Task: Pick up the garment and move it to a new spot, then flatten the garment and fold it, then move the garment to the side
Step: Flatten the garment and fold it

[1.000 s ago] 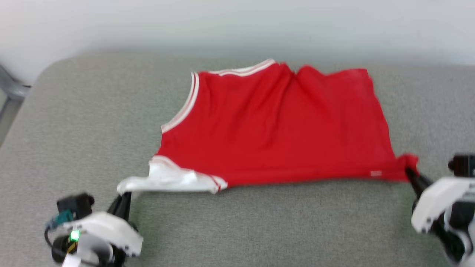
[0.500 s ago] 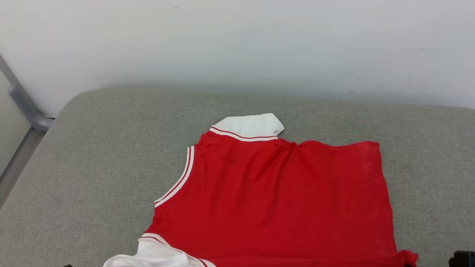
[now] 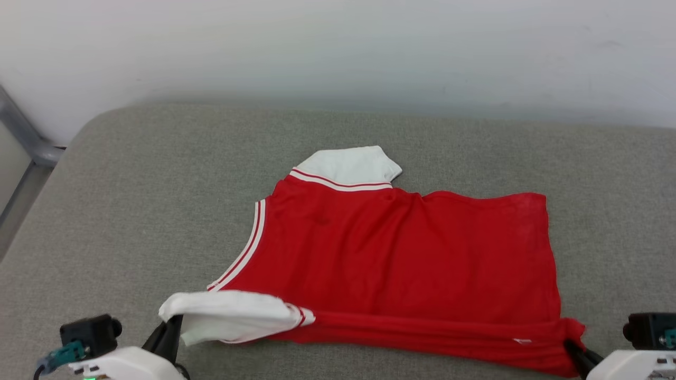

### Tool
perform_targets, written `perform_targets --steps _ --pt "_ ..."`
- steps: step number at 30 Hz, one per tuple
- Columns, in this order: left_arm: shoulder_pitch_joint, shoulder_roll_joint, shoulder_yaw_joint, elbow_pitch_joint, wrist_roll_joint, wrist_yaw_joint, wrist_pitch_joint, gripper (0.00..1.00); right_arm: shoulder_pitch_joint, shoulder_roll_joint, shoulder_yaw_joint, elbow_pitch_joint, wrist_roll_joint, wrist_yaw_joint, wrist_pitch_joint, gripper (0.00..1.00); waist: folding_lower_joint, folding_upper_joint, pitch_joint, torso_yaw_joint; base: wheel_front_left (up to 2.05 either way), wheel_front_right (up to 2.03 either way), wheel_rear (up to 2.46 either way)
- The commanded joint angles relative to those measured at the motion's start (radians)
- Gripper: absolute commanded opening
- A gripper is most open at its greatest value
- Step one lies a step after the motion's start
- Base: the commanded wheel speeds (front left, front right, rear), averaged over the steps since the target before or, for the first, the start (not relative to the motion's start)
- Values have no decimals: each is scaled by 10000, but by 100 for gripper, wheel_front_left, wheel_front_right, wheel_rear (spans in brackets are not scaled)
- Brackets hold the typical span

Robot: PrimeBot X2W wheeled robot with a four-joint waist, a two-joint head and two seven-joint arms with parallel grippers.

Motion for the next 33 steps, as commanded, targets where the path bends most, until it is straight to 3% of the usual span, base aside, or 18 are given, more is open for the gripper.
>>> perform_targets --steps 1,8,16,17,18,19,20,21,22,29,33 --pt "-244 -42 -25 99 61 -72 26 0 -192 -99 37 26 -86 -18 80 0 0 -1 286 -116 0 0 0" --pt "-2053 -533 -404 1545 185 -926 30 0 -1680 -469 515 819 -273 -17 175 0 0 -1 1317 -246 0 0 0" --pt "-2902 -1210 -751 3588 -116 -1806 18 0 -2619 -758 1011 2311 -204 -18 -324 0 0 -1 1880 -308 0 0 0" --pt "-2995 -1278 -822 3803 -143 -1923 77 0 -2649 -775 1065 2504 -194 -18 -435 5 0 -1 1900 -305 0 0 0" --pt "-3087 -1348 -880 4002 -157 -2030 101 0 -2676 -803 1113 2668 -203 -18 -542 16 0 -1 1904 -299 0 0 0" --pt "-3172 -1402 -923 4161 -186 -2129 122 0 -2720 -777 1131 2793 -154 -18 -691 42 0 -1 1898 -289 0 0 0" --pt "-3238 -1444 -946 4314 -194 -2199 85 27 -2754 -774 1168 2884 -141 -18 -855 81 0 -1 1885 -281 0 0 0" --pt "-3298 -1490 -985 4431 -188 -2255 61 56 -2783 -775 1219 2937 -110 -18 -1080 100 0 -1 1854 -265 0 0 0" --pt "-3368 -1508 -976 4509 -150 -2311 -14 100 -2794 -727 1223 2968 -38 -18 -1315 100 0 -1 1822 -250 0 0 0" --pt "-3354 -1342 -728 4647 -21 -2227 -521 100 -2438 -547 1041 2665 -91 -14 -3750 100 0 -1 1237 -187 0 0 0" --pt "-3155 -1014 -608 4303 -30 -1950 -332 100 -2197 -397 857 2242 -219 -14 -4644 100 0 -1 806 -206 0 0 0"
